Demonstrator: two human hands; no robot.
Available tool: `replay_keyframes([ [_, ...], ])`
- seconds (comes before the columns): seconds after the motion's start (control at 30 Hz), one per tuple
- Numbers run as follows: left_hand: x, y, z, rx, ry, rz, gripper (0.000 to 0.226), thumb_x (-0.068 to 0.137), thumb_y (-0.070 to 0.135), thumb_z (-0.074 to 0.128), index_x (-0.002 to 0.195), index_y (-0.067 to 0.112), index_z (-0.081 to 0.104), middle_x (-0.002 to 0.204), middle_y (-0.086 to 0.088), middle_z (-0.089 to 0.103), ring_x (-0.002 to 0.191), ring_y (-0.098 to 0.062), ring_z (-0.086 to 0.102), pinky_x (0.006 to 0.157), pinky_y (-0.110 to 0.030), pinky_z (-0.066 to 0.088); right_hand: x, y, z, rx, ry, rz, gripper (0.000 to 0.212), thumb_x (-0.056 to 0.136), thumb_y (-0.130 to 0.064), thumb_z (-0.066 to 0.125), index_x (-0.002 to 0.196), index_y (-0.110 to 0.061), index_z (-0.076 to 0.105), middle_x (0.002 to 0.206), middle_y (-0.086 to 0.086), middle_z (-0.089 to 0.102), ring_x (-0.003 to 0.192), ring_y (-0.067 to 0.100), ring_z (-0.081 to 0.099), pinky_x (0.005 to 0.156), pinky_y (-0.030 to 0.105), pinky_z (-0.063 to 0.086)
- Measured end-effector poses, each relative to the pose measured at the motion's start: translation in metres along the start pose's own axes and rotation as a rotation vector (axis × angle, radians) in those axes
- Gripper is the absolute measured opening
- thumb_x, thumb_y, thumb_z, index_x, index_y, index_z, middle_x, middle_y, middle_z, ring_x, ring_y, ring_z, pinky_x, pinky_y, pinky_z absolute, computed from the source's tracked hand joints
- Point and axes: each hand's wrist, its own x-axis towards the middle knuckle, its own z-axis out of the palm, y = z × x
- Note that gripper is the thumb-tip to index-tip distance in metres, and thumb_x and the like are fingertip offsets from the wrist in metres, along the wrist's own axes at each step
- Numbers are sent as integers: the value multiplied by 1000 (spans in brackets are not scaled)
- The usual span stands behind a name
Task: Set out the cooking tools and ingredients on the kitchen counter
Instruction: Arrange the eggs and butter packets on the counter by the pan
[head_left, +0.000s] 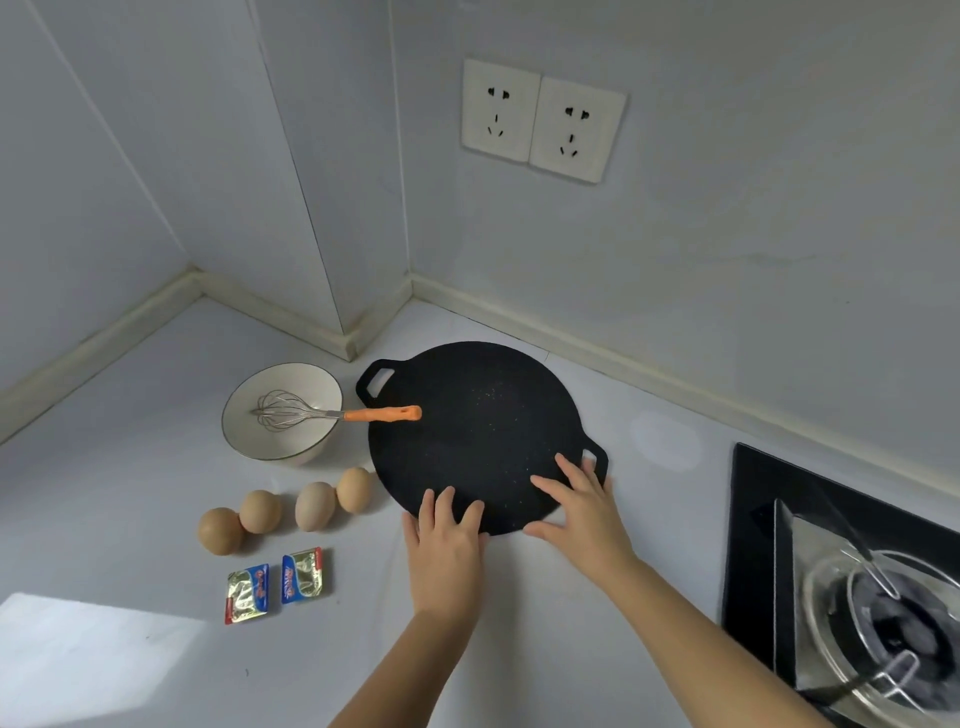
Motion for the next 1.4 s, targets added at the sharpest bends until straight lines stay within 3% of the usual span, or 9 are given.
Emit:
replay_keyframes([
  [0.33, 25, 3, -8, -17, 8, -35, 43, 102, 36, 37, 145, 32, 34, 157, -4, 23, 147, -30, 10, 119, -44, 13, 35, 3, -8, -2, -14, -55, 60, 85, -48, 65, 141, -35, 45, 160, 0, 17, 149, 29, -5, 118, 49, -1],
  [0.67, 36, -1, -7, -54, 46, -58, 41, 100, 35, 44, 140, 30, 45, 153, -7, 33, 145, -32, 18, 117, -45, 18, 50, 2, -8, 10, -7, -93, 57, 86, -45, 65, 139, -33, 47, 160, 0, 19, 149, 30, -3, 118, 50, 1],
  [1.0, 38, -3, -10, -41, 23, -44, 43, 102, 37, 38, 144, 32, 36, 156, -4, 24, 146, -29, 11, 118, -41, 12, 51, 0, -12, 5, -20, -96, 57, 86, -44, 65, 139, -33, 48, 160, 2, 18, 149, 30, -5, 118, 50, -2],
  [1.27, 40, -6, -14, -25, 3, -34, 44, 100, 36, 42, 144, 30, 37, 156, -5, 25, 146, -29, 13, 119, -42, 17, 45, -10, -13, -31, -37, -55, 55, 89, -43, 62, 141, -34, 45, 160, 3, 15, 148, 30, -7, 117, 52, 1],
  [1.4, 28, -9, -15, -115, 30, -52, 50, 100, 35, 44, 147, 27, 30, 159, -5, 19, 148, -28, 8, 120, -41, 15, 35, -18, -13, -58, -16, -56, 58, 89, -44, 61, 143, -33, 42, 161, 3, 13, 149, 29, -6, 118, 50, 0],
])
